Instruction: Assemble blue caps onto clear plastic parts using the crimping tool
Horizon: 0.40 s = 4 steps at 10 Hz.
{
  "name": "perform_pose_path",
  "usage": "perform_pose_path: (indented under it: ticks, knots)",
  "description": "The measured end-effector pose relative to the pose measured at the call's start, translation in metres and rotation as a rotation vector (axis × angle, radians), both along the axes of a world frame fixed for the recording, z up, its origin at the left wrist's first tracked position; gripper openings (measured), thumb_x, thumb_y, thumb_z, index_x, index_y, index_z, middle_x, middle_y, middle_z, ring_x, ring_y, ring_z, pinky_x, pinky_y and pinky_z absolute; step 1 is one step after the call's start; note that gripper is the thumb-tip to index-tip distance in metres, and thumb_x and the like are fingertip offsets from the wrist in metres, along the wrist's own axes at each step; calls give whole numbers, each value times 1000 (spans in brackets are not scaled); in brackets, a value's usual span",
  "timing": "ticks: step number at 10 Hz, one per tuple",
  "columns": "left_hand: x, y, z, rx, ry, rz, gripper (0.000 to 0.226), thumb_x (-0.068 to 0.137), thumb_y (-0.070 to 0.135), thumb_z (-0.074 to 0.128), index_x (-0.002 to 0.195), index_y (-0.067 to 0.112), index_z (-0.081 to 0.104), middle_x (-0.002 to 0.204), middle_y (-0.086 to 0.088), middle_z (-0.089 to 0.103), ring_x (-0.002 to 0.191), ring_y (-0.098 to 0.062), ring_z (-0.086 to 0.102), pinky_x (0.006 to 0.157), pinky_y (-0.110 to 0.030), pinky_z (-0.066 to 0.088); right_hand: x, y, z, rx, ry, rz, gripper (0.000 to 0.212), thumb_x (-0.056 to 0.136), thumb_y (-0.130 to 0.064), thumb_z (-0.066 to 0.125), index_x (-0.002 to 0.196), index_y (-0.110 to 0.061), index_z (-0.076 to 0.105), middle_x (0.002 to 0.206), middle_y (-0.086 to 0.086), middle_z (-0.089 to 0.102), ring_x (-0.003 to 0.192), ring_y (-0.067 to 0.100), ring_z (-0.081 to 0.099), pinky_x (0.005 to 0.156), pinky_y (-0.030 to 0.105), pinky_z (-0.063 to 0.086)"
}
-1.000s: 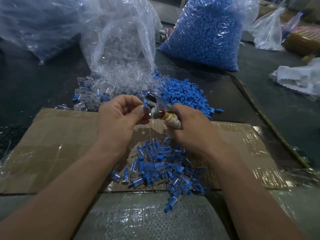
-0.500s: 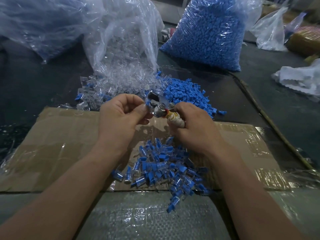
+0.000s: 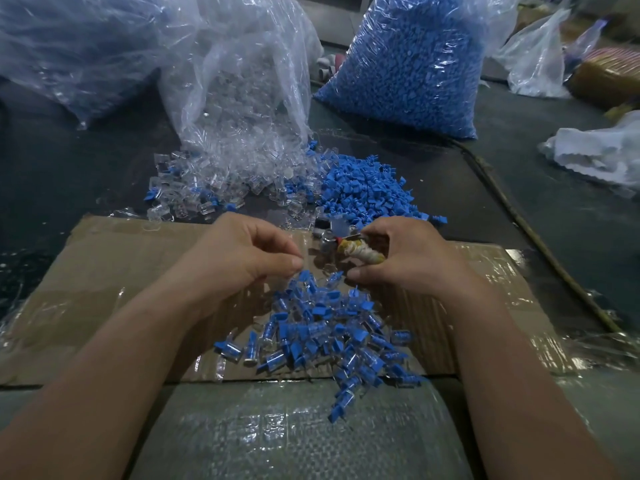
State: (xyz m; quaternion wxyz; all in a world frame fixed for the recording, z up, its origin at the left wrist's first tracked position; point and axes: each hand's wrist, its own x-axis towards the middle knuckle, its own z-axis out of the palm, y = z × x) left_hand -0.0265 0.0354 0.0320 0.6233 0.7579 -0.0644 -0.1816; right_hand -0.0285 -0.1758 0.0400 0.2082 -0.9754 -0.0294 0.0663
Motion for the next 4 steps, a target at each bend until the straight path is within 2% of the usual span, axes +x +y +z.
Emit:
perform_pose_path:
  ticks: [1, 2, 3, 4]
  knots:
    - [0, -1, -4, 114, -85, -36, 16, 69, 2, 73, 57, 14, 71, 57, -3, 68, 48, -5, 58, 47, -12, 46, 0, 0, 0, -21, 20, 33, 55, 61, -44, 79, 107, -22, 59, 79, -23, 42, 73, -3, 41, 61, 18, 32]
    - [0, -2, -6, 182, -139, -57, 19, 71, 5, 73, 59, 19, 70, 57, 3, 68, 49, 0, 59, 49, -7, 44, -1, 0, 1, -35, 44, 81, 61, 63, -46, 77, 115, -22, 57, 86, -18, 45, 78, 0, 42, 64, 20, 32]
    - [2, -3, -10, 174, -166, -38, 13, 73, 7, 72, 65, 16, 68, 54, 7, 66, 46, 3, 58, 46, -5, 41, -1, -5, 1, -20, 105, 61, 66, 65, -50, 72, 123, -27, 51, 102, -11, 44, 94, 7, 40, 74, 24, 31]
    - [2, -3, -9, 171, -213, 59, 11, 77, 9, 69, 68, 15, 68, 54, 5, 66, 43, 0, 57, 44, -8, 42, -2, -4, 1, 47, 17, 51, 52, 76, -50, 64, 122, -29, 53, 104, -13, 45, 96, 4, 41, 77, 22, 31]
